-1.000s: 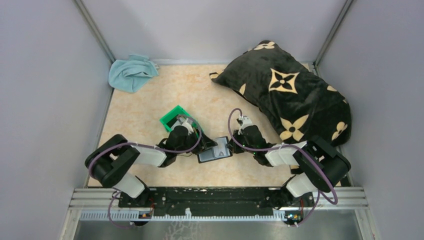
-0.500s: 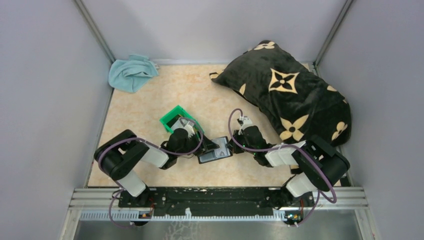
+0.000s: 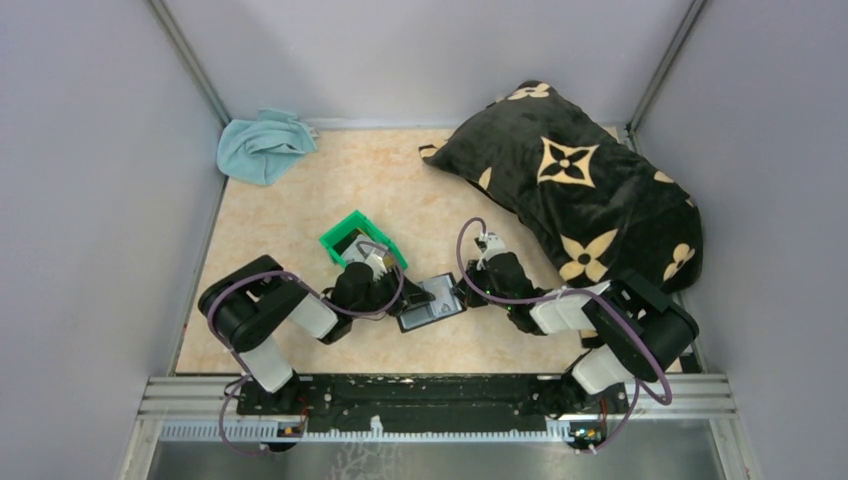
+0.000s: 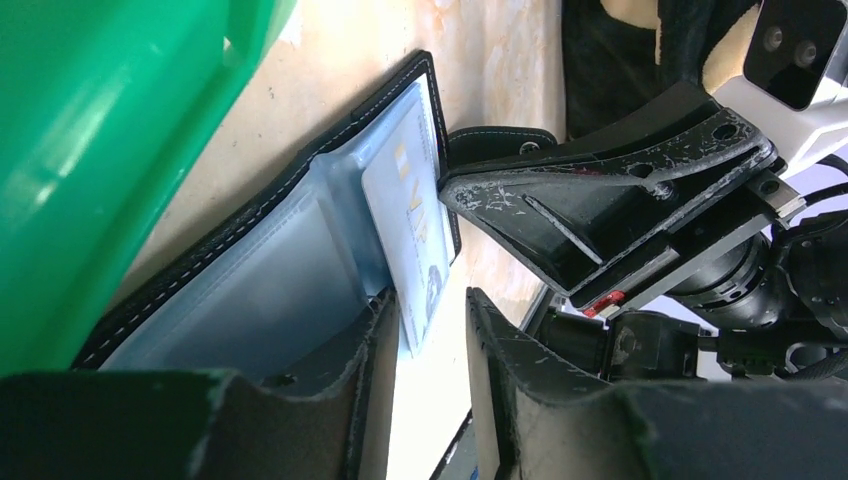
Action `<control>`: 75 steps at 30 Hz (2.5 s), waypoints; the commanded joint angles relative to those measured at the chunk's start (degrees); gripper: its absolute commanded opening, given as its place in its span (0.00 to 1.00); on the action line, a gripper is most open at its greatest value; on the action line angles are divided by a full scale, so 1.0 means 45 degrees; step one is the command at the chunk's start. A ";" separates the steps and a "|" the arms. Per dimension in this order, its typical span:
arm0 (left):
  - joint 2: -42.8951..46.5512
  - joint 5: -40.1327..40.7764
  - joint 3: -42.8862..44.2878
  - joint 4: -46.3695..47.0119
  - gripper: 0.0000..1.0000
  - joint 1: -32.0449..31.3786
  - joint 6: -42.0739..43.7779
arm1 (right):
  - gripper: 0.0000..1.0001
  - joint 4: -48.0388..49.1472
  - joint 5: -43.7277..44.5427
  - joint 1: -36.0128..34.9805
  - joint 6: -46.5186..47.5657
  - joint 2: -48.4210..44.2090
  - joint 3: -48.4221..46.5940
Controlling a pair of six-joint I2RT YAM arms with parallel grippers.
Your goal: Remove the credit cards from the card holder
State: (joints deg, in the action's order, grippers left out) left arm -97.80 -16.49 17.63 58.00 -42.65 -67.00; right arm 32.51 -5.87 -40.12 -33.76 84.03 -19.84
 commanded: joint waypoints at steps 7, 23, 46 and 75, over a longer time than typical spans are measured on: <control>-0.0300 0.0296 0.0146 0.1652 0.30 -0.0033 -0.0329 | 0.00 -0.0443 -0.0302 -0.0133 -0.0313 0.0331 0.1048; -0.1781 -0.0097 0.0993 0.2459 0.42 -0.0170 -0.0559 | 0.00 -0.0418 -0.0285 -0.0206 -0.0382 0.0226 0.1181; -0.1461 -0.0811 -0.0710 0.3922 0.36 0.0624 -0.0624 | 0.00 -0.0221 -0.0162 -0.0185 -0.0782 -0.0037 0.1332; 0.2671 -0.0862 -0.1638 -0.1374 0.03 0.1002 0.1602 | 0.00 0.0001 -0.0245 -0.0186 -0.0669 0.0757 0.0922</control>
State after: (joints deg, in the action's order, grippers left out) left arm -91.20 -19.77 9.23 61.60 -38.35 -64.75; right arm 39.72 -7.03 -40.14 -37.76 84.82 -15.88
